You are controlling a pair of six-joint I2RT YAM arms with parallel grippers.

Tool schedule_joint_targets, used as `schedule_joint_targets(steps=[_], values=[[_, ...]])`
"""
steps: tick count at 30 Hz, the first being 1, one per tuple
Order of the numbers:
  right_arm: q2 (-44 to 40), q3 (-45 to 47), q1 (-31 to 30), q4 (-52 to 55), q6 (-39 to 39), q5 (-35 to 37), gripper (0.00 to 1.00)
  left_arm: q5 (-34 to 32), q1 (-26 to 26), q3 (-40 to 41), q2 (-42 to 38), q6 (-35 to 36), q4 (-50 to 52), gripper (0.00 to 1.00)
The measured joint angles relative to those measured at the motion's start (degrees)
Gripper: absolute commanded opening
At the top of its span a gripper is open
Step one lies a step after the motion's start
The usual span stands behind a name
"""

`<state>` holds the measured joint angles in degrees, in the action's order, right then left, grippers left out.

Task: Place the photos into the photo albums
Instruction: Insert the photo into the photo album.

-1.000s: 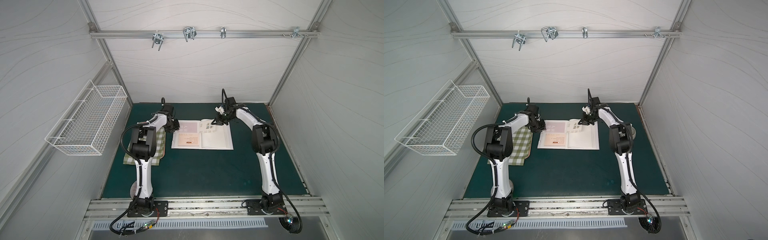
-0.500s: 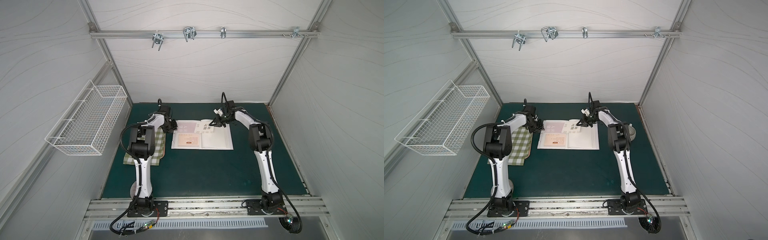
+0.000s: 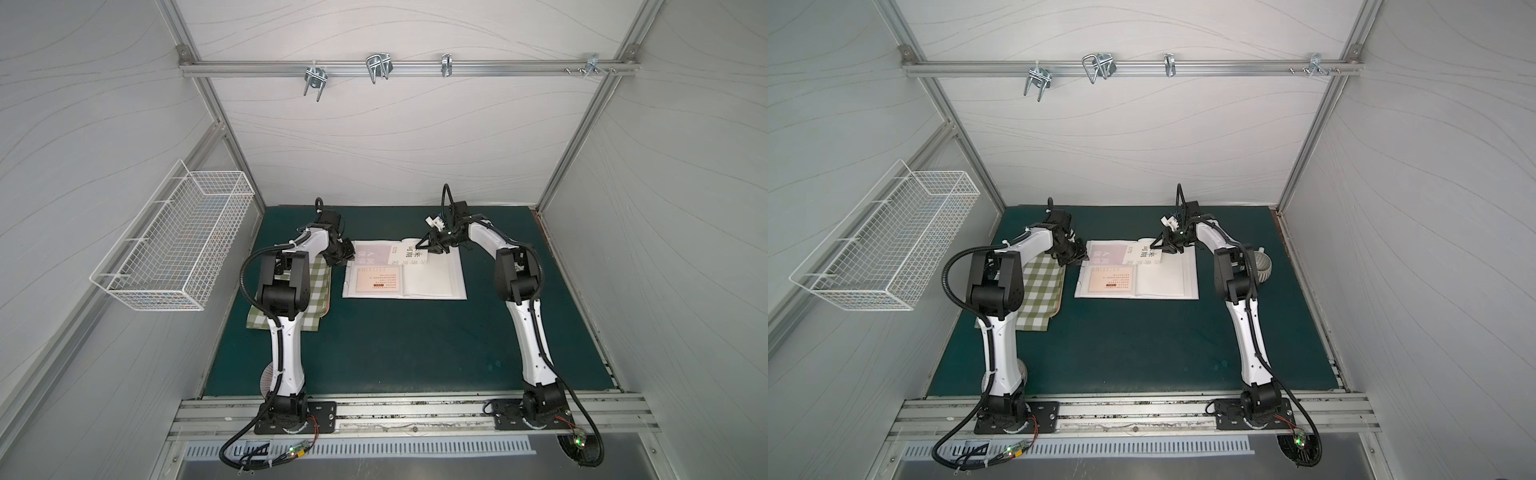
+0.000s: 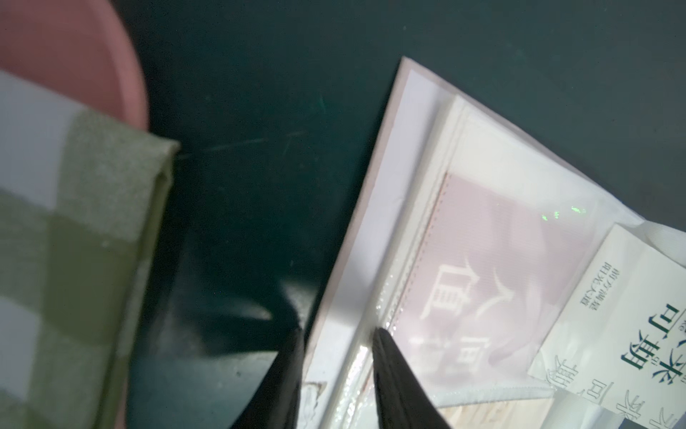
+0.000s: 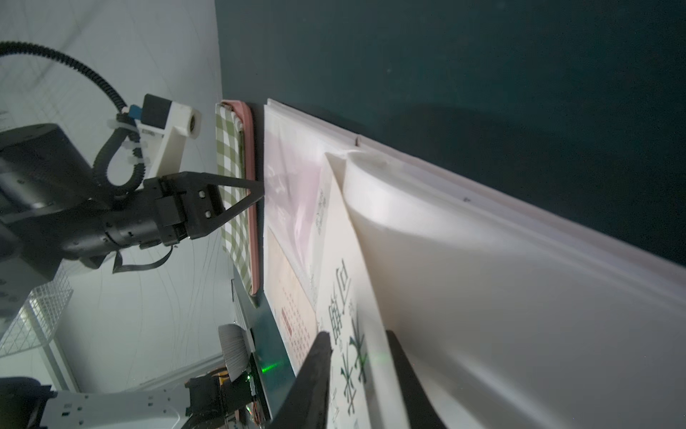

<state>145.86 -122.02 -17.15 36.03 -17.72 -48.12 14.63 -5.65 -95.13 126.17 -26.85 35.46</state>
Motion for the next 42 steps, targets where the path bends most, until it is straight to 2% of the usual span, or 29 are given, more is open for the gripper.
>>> schedule_joint_targets(steps=[9, 14, 20, 23, 26, 31, 36, 42], values=[[-3.9, 4.6, 0.8, 0.0, -1.4, 4.9, 0.30, 0.7, 0.2, 0.0, 0.0, -0.4, 0.0, 0.36], [-6.1, 6.5, 1.0, 0.5, -1.3, 4.7, 0.27, 0.9, 0.2, 0.0, 0.0, -0.7, -0.1, 0.36], [-7.5, 9.7, 0.1, 0.5, -1.4, 3.2, 0.13, 1.0, 0.3, 0.0, 0.0, -1.0, -0.1, 0.37], [-7.9, 11.3, -0.6, 0.4, -1.8, 2.9, 0.00, 1.0, 0.3, 0.0, 0.0, -1.1, -0.1, 0.37], [-7.9, 11.4, -0.7, 0.3, -2.3, 2.3, 0.00, 1.0, 0.3, 0.0, 0.0, -1.3, -0.1, 0.37], [-7.7, 9.0, 0.5, 1.6, -1.8, -0.2, 0.00, 1.1, 0.3, 0.0, 0.1, -1.3, -0.2, 0.37], [-4.4, -0.4, 1.6, 6.7, 1.0, -4.8, 0.00, 1.7, 0.4, -0.4, 0.4, -1.3, -0.2, 0.37], [-1.2, -1.9, 2.1, 8.6, 3.0, -8.6, 0.00, 1.9, 0.4, -0.5, 0.6, -1.3, -0.3, 0.37]])
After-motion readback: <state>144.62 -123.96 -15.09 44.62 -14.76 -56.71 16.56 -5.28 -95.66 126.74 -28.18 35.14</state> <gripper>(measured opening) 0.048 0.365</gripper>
